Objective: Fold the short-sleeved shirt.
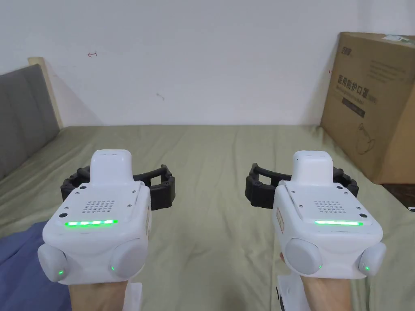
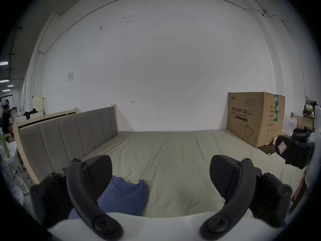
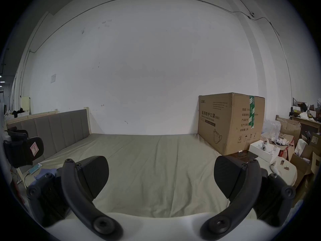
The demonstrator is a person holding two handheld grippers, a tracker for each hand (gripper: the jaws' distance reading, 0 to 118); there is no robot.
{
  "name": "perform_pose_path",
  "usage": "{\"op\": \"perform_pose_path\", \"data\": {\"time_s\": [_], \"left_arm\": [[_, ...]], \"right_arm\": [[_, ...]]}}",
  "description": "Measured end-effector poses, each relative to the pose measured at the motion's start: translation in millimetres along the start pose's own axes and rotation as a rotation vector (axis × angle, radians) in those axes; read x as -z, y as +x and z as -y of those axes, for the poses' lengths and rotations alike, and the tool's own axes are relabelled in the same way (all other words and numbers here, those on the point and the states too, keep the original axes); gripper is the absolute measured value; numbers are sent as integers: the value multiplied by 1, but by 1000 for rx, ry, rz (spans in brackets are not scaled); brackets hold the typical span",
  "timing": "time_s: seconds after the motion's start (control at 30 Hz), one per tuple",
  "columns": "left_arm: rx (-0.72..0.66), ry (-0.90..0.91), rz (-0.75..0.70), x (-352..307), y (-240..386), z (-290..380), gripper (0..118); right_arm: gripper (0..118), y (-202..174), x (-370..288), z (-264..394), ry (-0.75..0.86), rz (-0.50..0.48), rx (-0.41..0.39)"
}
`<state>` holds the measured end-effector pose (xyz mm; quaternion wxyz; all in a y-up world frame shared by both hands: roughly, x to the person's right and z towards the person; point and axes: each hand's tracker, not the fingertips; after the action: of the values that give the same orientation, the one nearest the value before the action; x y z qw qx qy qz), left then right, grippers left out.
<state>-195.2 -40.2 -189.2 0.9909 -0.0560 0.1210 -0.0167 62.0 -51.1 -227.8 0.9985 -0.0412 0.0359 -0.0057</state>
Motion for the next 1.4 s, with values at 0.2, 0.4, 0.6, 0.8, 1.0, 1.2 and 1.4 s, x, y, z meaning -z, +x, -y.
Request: {"op": "perform_pose_path", "data": {"time_s": [0.2,0.4,0.6,0.8,1.0,1.2,1.4], "left_arm": [[0,1,18,1,0,0,116],[4,9,17,0,0,-3,116],[13,16,6,-2,1,-3,116],[16,9,11,-1,2,-3,116],[12,7,17,0,2,-5,116],[-16,5,55,-1,-1,-5,24],[2,14,36,-1,2,-2,0]], "right_arm": [[118,-3,0,0,1,4,-13],[118,-1,2,2,-8,4,-2],[118,0,1,2,-19,-9,-6],[118,-5,0,2,-11,-10,-41],[117,-5,0,0,-15,-24,-33],[22,-7,2,3,-18,2,-48],[0,0,8,9,-91,-26,25]]}}
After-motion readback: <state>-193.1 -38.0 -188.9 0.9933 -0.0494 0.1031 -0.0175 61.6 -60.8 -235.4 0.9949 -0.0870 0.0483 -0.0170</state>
